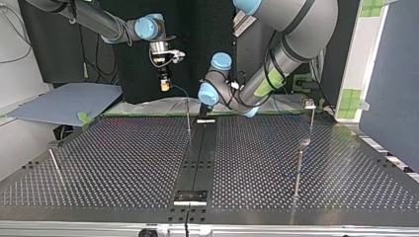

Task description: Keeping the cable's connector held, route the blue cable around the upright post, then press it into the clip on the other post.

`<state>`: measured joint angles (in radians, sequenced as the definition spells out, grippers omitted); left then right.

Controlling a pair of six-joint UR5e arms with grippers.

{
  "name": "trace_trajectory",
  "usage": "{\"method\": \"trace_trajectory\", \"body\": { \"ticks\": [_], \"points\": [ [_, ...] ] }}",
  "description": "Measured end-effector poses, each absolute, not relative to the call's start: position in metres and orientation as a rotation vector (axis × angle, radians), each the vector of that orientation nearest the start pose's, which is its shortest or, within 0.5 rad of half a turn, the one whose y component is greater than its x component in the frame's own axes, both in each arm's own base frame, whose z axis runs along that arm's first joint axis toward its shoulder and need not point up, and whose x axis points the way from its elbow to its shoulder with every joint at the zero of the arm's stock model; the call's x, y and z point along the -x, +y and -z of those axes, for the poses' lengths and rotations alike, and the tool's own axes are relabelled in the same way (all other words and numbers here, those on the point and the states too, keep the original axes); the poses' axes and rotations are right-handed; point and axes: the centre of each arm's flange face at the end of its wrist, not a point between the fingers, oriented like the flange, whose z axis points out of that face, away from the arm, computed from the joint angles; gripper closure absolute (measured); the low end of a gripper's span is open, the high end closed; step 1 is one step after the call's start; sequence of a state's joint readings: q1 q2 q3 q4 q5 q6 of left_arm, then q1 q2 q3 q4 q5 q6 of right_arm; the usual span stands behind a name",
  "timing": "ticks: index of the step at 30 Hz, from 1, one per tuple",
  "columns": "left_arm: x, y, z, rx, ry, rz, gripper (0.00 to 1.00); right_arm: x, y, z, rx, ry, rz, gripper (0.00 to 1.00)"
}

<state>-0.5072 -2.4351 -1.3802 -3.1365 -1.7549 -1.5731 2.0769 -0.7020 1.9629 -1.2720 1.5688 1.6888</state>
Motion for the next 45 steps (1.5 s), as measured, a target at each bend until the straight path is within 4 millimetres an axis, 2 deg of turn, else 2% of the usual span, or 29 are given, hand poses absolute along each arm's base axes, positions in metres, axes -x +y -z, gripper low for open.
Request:
{"method": "trace_trajectory", "body": {
  "ticks": [31,45],
  "points": [
    [-0.502,-0.442,-0.055,-0.275,2.182,0.406,0.0,-0.384,-0.409,0.036,-1.552,-1.015,-1.668,1.0],
    [-0.496,-0.448,-0.055,-0.279,2.178,0.405,0.0,-0.384,-0.408,0.036,-1.557,-1.013,-1.662,1.0]
  ]
}}
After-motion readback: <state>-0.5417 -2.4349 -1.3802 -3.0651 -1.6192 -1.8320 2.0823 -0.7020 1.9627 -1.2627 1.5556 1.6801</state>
